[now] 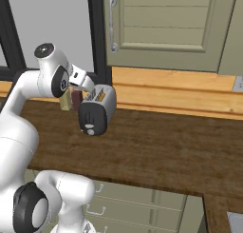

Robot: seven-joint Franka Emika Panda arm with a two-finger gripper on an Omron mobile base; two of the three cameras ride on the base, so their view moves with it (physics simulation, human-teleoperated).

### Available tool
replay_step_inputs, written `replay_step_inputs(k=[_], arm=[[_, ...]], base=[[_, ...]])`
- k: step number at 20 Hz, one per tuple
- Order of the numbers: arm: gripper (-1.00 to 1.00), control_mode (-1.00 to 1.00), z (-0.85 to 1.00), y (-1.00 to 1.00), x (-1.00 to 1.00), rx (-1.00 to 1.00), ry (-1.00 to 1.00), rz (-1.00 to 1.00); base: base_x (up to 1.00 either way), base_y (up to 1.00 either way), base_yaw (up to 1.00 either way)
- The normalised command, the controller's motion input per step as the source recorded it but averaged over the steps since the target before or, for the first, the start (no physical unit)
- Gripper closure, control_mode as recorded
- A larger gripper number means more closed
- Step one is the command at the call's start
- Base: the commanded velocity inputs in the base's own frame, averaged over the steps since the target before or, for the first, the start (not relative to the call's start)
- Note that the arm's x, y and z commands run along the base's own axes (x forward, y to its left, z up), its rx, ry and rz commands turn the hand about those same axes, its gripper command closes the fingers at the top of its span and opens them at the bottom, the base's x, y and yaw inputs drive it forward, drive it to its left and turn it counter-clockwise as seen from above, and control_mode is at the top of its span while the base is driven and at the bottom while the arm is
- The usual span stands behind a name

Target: Start the toaster. Once the lever pops up, take the bread to the plate on the dining counter.

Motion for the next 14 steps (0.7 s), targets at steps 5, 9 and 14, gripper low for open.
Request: replay_step_inputs(k=[5,9,14], arm=[[-1.00,-1.00,0.00,0.00,0.00,0.00,0.00,0.00],[-1.00,-1.00,0.00,0.00,0.00,0.00,0.00,0.00],[-1.00,-1.00,0.00,0.00,0.00,0.00,0.00,0.00]], base=[[0.00,0.00,0.00],[0.00,0.00,0.00],[0.00,0.00,0.00]])
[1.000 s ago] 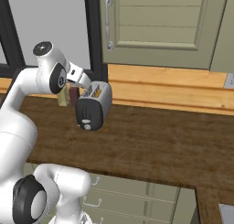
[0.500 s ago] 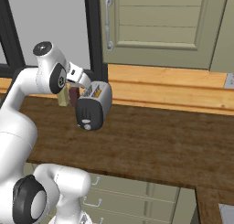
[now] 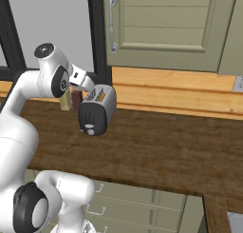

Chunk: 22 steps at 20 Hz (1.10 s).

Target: Start the toaster. Once the lever pops up, take the bread to the plate on the dining counter.

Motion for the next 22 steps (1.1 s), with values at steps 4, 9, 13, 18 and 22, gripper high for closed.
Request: replay_step_inputs(k=[4,9,13,18,22], arm=[[-1.00,-1.00,0.00,0.00,0.00,0.00,0.00,0.00],[-1.00,-1.00,0.00,0.00,0.00,0.00,0.00,0.00],[-1.00,-1.00,0.00,0.00,0.00,0.00,0.00,0.00],[-1.00,-1.00,0.00,0.00,0.00,0.00,0.00,0.00],[-1.00,-1.00,0.00,0.00,0.00,0.00,0.00,0.00]], base=[[0.00,0.00,0.00],[0.00,0.00,0.00],[0.00,0.00,0.00],[0.00,0.00,0.00],[0.00,0.00,0.00]])
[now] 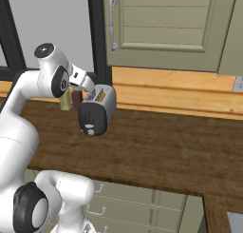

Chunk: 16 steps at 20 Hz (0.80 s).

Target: Start the toaster. Once the lever pops up, take the bread to the plate on the dining counter.

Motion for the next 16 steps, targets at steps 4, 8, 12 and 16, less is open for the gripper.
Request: replay_step_inputs(k=[4,8,12,16], arm=[[-1.00,-1.00,0.00,0.00,0.00,0.00,0.00,0.00],[-1.00,-1.00,0.00,0.00,0.00,0.00,0.00,0.00],[-1.00,-1.00,0.00,0.00,0.00,0.00,0.00,0.00],[-1.00,-1.00,0.00,0.00,0.00,0.00,0.00,0.00]], base=[[0.00,0.00,0.00],[0.00,0.00,0.00],[0.00,0.00,0.00],[0.00,0.00,0.00]])
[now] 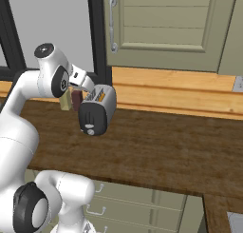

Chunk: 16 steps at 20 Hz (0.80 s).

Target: Start the toaster. Once the lever pops up, take the bread to the plate on the dining counter.

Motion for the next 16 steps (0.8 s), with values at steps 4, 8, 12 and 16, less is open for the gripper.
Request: replay_step_inputs(k=[4,8,12,16], arm=[[-1.00,-1.00,0.00,0.00,0.00,0.00,0.00,0.00],[-1.00,-1.00,0.00,0.00,0.00,0.00,0.00,0.00],[-1.00,-1.00,0.00,0.00,0.00,0.00,0.00,0.00],[-1.00,-1.00,0.00,0.00,0.00,0.00,0.00,0.00]], base=[[0.00,0.00,0.00],[0.00,0.00,0.00],[0.00,0.00,0.00],[0.00,0.00,0.00]])
